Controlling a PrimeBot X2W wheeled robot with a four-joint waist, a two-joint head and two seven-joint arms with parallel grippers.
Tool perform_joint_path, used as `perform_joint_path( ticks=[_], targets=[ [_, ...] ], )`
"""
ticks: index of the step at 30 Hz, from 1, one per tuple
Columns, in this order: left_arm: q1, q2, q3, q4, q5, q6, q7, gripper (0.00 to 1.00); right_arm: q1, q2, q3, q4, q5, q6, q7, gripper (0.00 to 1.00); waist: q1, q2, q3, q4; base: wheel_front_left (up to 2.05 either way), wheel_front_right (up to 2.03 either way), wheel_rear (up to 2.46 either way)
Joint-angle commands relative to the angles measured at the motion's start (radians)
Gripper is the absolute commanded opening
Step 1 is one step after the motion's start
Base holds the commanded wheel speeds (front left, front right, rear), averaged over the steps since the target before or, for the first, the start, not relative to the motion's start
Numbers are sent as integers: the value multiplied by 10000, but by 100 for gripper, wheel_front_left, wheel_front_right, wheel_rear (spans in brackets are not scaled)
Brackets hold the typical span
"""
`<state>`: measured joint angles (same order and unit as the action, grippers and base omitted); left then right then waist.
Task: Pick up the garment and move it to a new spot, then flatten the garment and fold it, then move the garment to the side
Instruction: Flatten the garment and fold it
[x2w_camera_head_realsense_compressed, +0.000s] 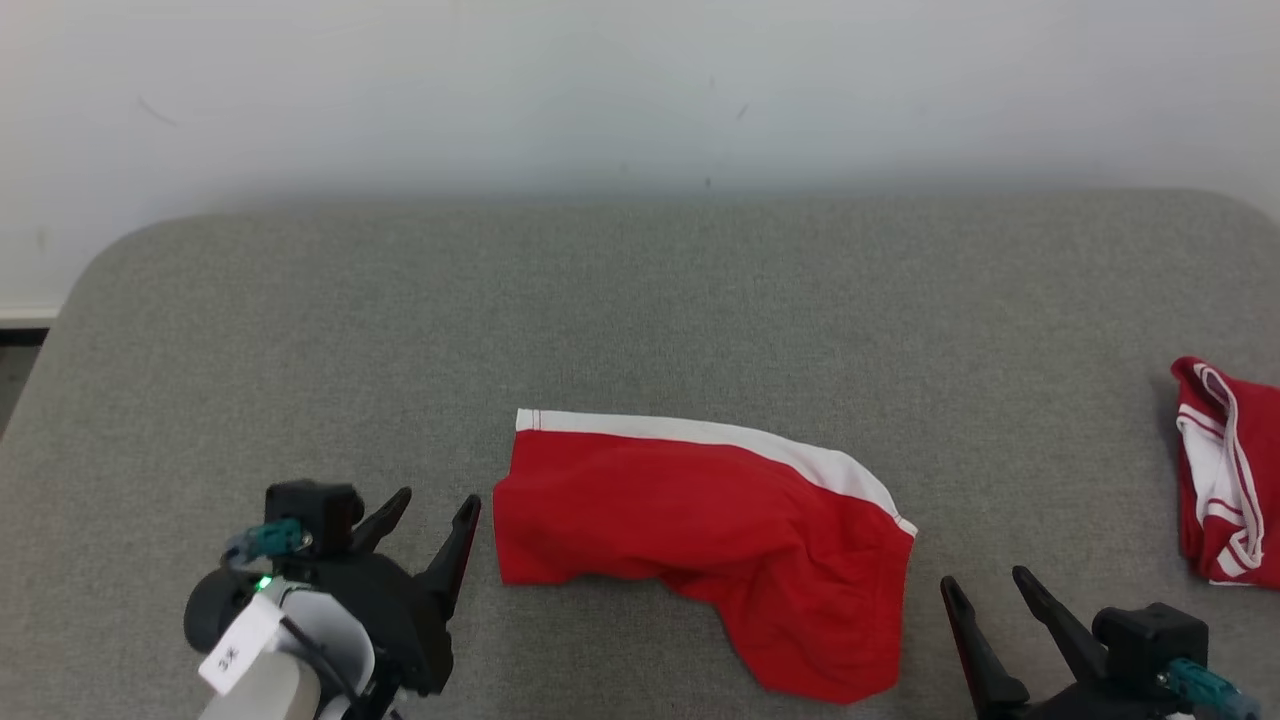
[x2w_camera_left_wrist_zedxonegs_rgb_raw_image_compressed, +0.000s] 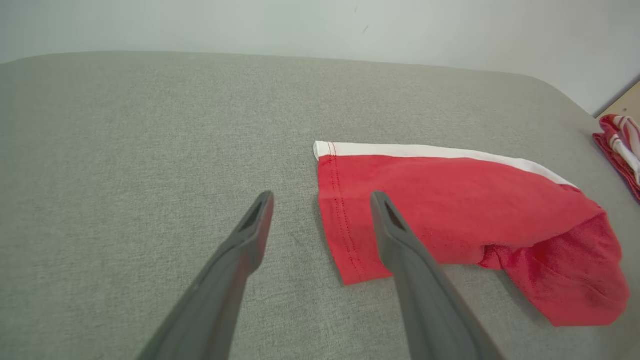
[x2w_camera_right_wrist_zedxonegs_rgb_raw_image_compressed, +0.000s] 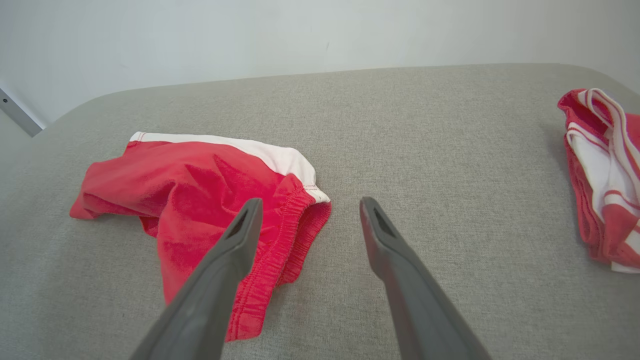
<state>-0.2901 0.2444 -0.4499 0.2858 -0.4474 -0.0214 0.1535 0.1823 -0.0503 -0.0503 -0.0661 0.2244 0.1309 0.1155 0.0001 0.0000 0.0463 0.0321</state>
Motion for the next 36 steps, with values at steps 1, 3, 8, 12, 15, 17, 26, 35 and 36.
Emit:
perform_joint_path(
  ticks=[1,3,8,12,15,17,26,35,36],
  targets=[
    [-423,-62,-20,176,-71,-109,174,100,-229,-13,41,83,92,-4,92,100,-1,0,751,-137,0,0,0],
    [-970,-232,-41,505,-263,-273,445,100,-497,-15,90,154,75,-4,119,100,-1,0,1094,-173,0,0,0],
    [-2154,-509,-131,1353,-617,-641,847,100,-1097,-13,203,417,373,-4,229,100,-1,0,1845,-283,0,0,0],
    [-2955,-615,-155,1970,-747,-829,873,100,-1566,-11,243,509,529,-4,406,100,-1,0,2340,-392,0,0,0],
    [-3391,-695,-133,2432,-849,-884,753,100,-1929,-11,325,493,417,-4,508,100,-1,0,2691,-474,0,0,0],
    [-3646,-819,-99,2738,-966,-927,628,100,-2133,-13,378,514,419,-4,572,100,-1,0,2927,-494,0,0,0],
    [-4581,-1014,-117,4179,-1200,-967,623,100,-2753,-11,764,710,360,-4,729,100,-1,0,3615,-521,0,0,0],
    [-4565,-1260,-717,4672,-1813,-1112,1191,0,-2772,-14,844,643,571,-4,285,0,-1,0,3776,-551,0,0,0],
    [-4531,-1256,-779,4552,-1870,-1120,1132,0,-2758,-14,813,615,599,-4,207,0,-1,0,3769,-547,0,0,0]
  ],
)
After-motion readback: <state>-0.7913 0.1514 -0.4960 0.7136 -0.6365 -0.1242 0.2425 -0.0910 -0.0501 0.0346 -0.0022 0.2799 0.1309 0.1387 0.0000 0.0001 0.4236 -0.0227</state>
